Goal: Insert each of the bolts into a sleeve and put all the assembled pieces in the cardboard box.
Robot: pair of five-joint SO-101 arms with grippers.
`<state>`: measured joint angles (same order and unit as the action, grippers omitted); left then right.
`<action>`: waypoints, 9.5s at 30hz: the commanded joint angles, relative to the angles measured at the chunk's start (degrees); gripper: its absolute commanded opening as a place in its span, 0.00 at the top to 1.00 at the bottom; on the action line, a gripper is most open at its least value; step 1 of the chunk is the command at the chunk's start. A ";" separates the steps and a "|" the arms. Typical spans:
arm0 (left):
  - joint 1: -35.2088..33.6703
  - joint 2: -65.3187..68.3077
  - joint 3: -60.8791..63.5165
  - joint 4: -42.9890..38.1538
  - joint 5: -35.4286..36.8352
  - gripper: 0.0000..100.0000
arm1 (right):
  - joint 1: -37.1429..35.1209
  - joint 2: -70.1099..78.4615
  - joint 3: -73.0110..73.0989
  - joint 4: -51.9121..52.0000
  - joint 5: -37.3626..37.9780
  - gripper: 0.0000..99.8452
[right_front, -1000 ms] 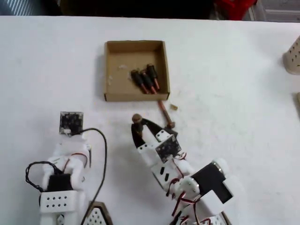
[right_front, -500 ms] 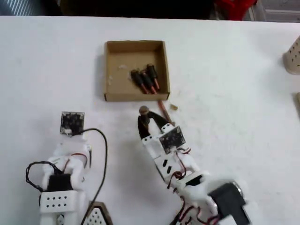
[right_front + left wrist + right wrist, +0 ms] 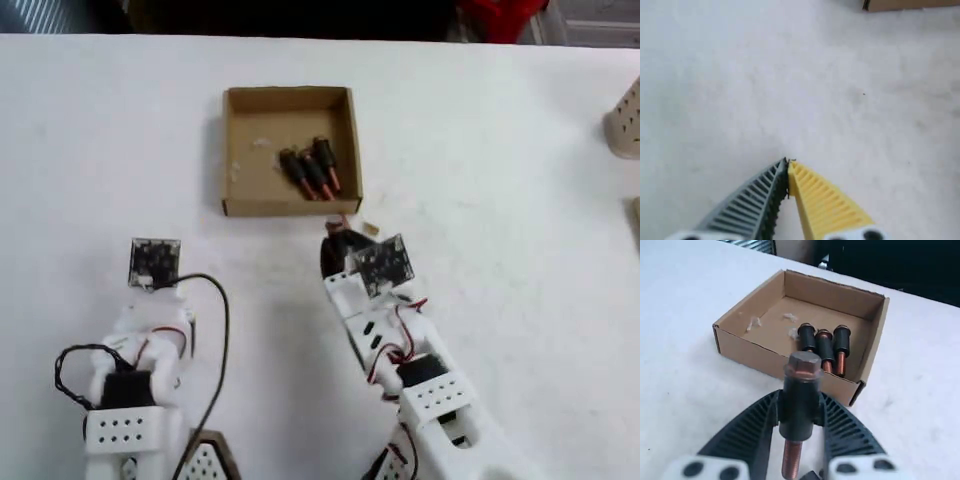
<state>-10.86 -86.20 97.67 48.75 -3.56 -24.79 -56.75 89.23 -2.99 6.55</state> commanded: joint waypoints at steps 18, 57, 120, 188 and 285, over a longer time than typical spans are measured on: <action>-0.57 -0.31 -1.49 5.19 -1.05 0.98 | 1.36 -3.38 -29.89 24.31 0.26 0.98; -0.57 -0.31 -1.58 5.10 -1.05 0.98 | 8.22 82.07 -95.91 33.54 0.09 0.98; -0.66 -0.31 -1.58 5.01 -1.05 0.98 | 5.76 41.19 -54.59 59.30 0.35 0.98; -0.66 -0.31 -1.58 4.92 -1.05 0.98 | -26.77 49.27 -58.90 58.77 54.24 0.98; -0.66 -0.31 -1.49 4.84 -1.14 0.98 | 4.00 63.08 -77.54 86.20 11.43 0.98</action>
<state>-11.03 -86.20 97.67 53.58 -4.35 -21.19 7.34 13.89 83.60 14.99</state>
